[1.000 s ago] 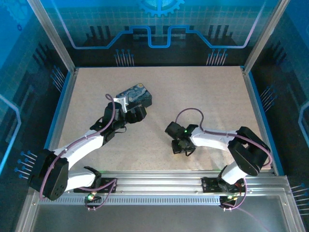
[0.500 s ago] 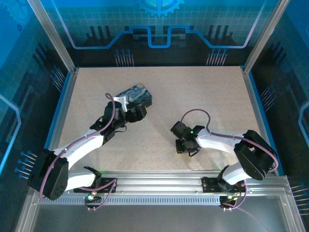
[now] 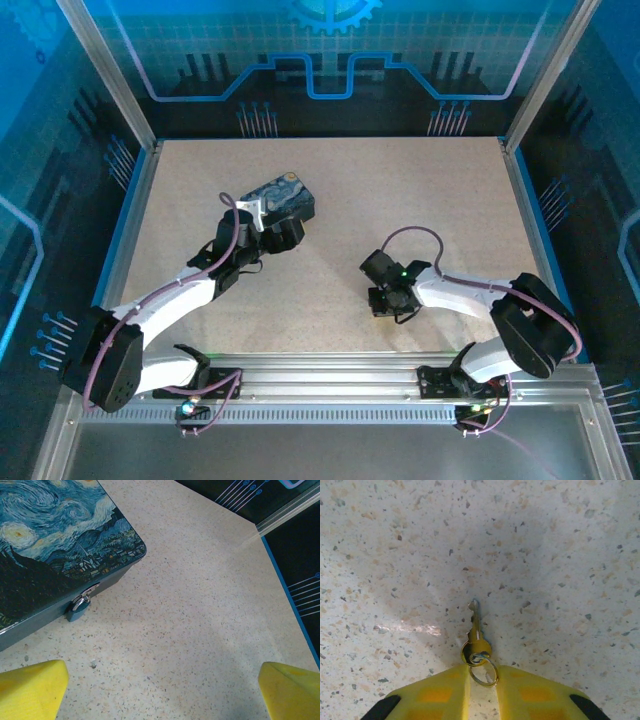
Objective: Unlock the padlock with the key
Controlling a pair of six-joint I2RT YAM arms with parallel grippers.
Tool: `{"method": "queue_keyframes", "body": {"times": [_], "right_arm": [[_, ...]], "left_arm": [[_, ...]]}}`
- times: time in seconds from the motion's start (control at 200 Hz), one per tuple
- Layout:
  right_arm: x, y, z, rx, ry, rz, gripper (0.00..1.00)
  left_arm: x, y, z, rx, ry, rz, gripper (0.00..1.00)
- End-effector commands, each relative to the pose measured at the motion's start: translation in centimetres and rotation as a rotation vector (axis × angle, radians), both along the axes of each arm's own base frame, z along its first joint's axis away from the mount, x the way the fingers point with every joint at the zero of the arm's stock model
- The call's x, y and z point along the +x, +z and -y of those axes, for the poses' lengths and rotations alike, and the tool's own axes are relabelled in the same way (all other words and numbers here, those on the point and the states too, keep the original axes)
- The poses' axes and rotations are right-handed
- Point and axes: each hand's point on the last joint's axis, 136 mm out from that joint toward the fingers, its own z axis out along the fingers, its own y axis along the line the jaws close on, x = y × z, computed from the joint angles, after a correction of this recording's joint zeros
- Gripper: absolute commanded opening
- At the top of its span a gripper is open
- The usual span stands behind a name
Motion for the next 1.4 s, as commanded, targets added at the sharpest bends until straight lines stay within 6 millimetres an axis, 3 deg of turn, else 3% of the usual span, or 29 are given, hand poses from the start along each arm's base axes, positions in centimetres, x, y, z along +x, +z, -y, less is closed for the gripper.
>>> {"method": "queue_keyframes", "body": {"times": [0.0, 0.325, 0.675, 1.13, 1.306, 1.391], "right_arm": [[-0.7, -0.6, 1.0, -0.023, -0.013, -0.027, 0.2], [-0.5, -0.3, 1.6, -0.04, -0.015, -0.007, 0.15], [0.2, 0.1, 1.7, -0.043, 0.002, 0.032, 0.0], [3.3, 4.4, 0.8, 0.036, 0.135, 0.28, 0.0], [3.6, 5.3, 1.2, 0.06, 0.148, 0.308, 0.0], [3.2, 4.9, 1.5, 0.067, 0.147, 0.264, 0.18]], "left_arm": [[0.3, 1.4, 0.9, -0.023, -0.027, 0.011, 0.99], [0.3, 1.6, 1.0, -0.027, -0.033, 0.015, 0.99], [0.2, 1.6, 1.1, -0.031, -0.039, 0.012, 0.99], [-0.4, 3.4, 2.3, -0.166, -0.056, -0.047, 0.99], [-0.7, 4.0, 2.9, -0.213, -0.072, -0.071, 0.99], [-0.7, 3.9, 2.7, -0.204, -0.067, -0.071, 0.99]]}}
